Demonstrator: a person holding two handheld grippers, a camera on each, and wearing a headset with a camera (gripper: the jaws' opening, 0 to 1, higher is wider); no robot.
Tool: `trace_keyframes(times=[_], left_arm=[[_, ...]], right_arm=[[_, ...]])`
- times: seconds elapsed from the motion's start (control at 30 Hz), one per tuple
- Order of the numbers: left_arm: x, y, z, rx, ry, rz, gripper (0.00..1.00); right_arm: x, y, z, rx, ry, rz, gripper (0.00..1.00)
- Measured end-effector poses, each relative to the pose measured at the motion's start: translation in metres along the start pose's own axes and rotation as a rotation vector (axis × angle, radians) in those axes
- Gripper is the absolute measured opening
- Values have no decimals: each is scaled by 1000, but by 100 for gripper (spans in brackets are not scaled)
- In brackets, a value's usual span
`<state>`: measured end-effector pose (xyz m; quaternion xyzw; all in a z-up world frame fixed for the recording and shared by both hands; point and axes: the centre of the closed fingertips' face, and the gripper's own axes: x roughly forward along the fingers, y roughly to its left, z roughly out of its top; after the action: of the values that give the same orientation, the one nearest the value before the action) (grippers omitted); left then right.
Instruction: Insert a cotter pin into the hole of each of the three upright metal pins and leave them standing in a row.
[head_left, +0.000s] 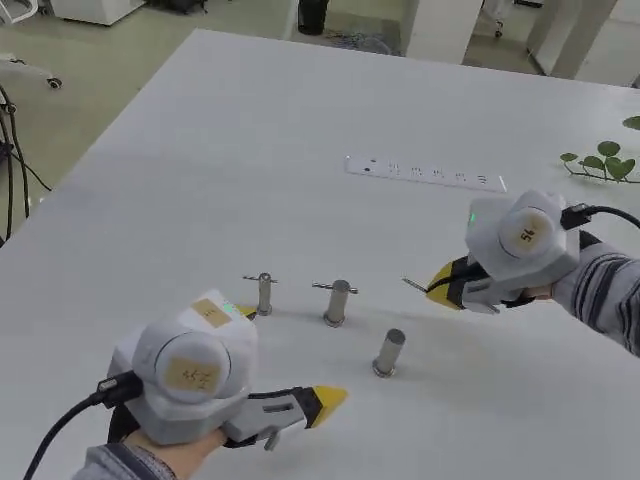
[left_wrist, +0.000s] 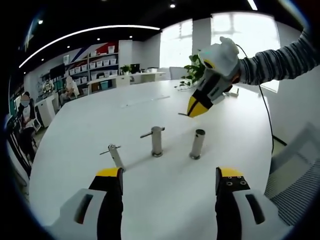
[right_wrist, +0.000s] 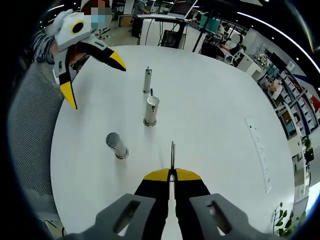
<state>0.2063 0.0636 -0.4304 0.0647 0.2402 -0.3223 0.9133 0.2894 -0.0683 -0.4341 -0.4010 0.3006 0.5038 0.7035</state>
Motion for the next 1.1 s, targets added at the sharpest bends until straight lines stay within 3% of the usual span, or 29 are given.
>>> trace_keyframes(times=[0.2,0.43,0.6,1.1], left_arm=[[-2,-7,6,15,13,-30,65],[-3,-16,18,-9,-6,-81,53],[-4,-22,30,-54,-43,-115,45],[-3,-33,41,-190,-83,-158,24]], right_arm=[[-11,17,14,-74,-28,-1,0],[-17,36,30,-167,-57,8,0],[-21,51,45,-207,-88,18,0],[-21,89,72,-341,-135,61,0]])
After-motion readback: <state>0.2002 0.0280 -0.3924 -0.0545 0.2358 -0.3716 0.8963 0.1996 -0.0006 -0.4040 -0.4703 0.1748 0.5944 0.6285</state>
